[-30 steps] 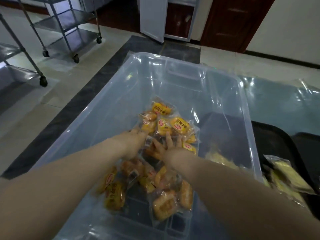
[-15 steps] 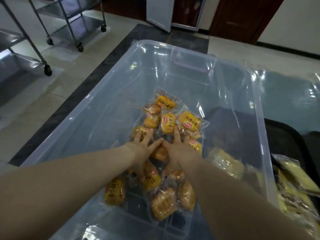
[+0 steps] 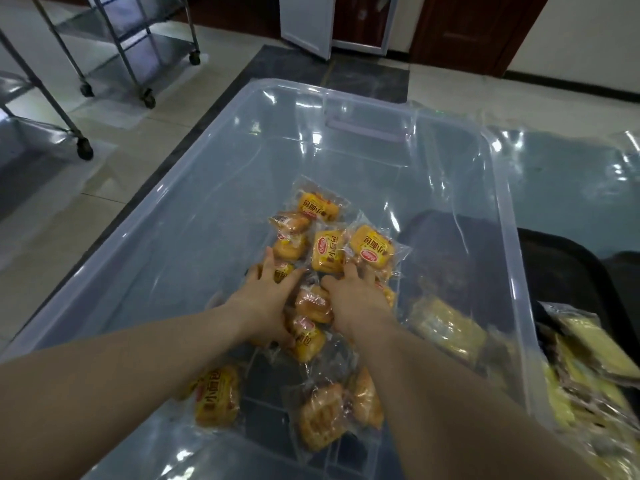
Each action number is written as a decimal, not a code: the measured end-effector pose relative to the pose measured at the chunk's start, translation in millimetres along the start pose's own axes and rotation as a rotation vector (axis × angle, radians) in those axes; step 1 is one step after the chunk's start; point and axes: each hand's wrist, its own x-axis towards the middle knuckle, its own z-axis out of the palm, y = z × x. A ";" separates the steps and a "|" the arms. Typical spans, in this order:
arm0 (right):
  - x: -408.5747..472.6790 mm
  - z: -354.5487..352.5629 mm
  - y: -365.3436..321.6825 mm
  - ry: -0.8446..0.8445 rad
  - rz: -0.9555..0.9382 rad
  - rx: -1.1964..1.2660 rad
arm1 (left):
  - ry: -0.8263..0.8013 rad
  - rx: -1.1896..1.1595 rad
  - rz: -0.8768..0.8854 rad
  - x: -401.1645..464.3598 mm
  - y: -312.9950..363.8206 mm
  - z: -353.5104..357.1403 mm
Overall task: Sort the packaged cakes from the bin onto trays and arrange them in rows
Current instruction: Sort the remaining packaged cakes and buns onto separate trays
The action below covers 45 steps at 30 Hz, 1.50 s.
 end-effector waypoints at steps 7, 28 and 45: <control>-1.5 -4.9 0.7 0.051 0.026 0.028 | 0.077 0.134 0.032 1.6 2.1 -14.0; -29.1 -99.3 15.7 0.191 -0.061 0.111 | 0.375 -0.002 0.020 -38.6 21.5 -114.4; -166.8 -142.3 49.5 0.817 -0.223 0.755 | 0.898 -0.155 0.311 -148.6 106.3 -196.3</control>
